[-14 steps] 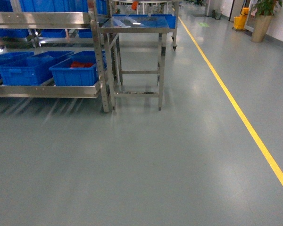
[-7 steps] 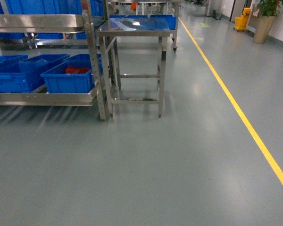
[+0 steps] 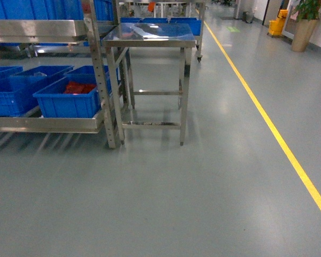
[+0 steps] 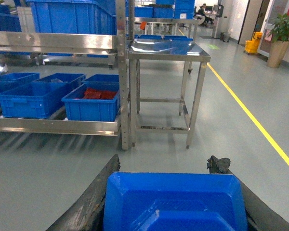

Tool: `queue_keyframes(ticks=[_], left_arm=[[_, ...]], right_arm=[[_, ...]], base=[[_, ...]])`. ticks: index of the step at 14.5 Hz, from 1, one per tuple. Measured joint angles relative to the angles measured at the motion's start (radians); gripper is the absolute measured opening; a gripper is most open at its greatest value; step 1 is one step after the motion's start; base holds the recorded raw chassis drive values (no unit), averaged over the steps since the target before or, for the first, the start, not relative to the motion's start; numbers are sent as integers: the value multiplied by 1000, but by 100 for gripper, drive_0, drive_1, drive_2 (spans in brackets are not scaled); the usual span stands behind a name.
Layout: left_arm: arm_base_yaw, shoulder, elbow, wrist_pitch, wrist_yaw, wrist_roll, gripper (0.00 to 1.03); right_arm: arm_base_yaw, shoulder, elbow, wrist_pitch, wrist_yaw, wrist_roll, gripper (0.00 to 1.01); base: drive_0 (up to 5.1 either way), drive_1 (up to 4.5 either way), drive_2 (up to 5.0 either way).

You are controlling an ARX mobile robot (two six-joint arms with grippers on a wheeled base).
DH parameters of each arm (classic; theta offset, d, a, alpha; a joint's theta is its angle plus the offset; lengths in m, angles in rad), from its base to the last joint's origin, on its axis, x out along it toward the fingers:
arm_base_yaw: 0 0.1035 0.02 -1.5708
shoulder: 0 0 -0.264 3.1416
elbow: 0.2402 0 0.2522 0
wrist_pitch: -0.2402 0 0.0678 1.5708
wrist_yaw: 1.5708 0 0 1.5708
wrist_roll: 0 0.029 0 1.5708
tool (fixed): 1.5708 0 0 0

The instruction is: Sort blue parts and orange caps into right shelf containers

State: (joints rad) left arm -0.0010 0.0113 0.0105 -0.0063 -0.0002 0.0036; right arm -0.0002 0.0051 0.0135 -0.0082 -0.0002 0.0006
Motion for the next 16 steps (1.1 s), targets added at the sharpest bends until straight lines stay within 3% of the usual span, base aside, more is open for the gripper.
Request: queue_keyframes(ticks=[16], left_arm=[[0, 0, 0, -2, 0, 0, 43]], right_arm=[[0, 0, 0, 5, 0, 0, 41]], base=[[10, 442, -422]])
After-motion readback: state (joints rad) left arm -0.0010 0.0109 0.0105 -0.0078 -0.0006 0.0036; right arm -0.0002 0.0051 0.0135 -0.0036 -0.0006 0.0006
